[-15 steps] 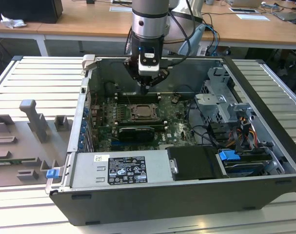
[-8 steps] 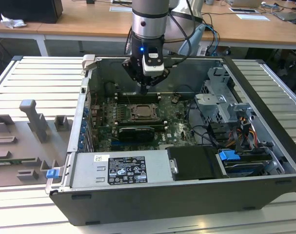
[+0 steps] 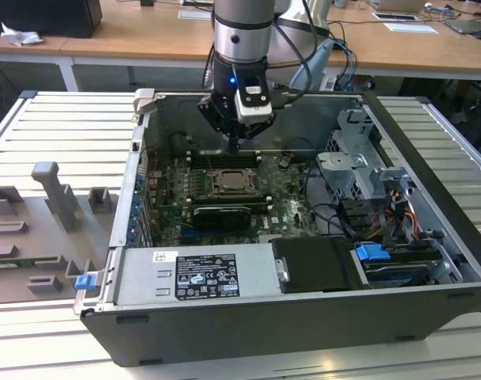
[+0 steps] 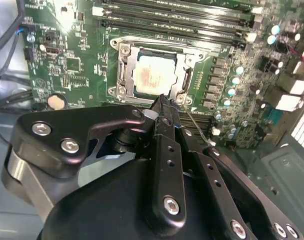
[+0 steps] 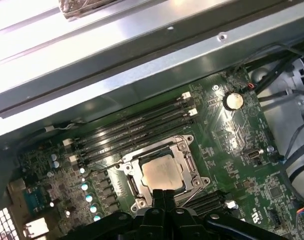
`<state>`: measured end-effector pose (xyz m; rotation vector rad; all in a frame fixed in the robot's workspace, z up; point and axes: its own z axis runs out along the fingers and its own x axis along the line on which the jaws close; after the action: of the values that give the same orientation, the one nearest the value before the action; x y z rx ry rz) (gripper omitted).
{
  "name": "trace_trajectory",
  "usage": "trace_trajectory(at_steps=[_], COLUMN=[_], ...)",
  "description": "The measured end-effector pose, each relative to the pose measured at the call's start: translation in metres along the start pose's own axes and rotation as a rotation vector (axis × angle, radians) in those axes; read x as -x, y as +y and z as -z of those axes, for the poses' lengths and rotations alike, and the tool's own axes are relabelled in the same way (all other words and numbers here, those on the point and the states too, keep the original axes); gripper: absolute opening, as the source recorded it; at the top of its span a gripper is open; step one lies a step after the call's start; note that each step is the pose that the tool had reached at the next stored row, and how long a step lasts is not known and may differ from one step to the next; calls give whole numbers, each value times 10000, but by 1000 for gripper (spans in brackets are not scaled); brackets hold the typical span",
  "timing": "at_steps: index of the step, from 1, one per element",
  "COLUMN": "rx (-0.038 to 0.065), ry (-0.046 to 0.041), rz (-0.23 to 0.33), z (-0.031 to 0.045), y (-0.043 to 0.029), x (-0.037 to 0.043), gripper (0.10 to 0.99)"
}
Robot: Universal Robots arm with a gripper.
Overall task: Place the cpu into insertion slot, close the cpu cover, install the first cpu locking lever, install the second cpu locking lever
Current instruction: 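Install the first cpu locking lever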
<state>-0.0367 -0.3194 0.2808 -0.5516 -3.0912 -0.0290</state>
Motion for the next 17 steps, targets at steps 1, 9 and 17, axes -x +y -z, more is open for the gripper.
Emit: trace_trajectory(at_steps=[1,9,17], rx=[-1,-13,-22], ry=[3,47,78], rz=[147,2591,4355], z=[0,-9,-10], y=[0,0,0], x=[0,0,0], gripper=[106,106,106])
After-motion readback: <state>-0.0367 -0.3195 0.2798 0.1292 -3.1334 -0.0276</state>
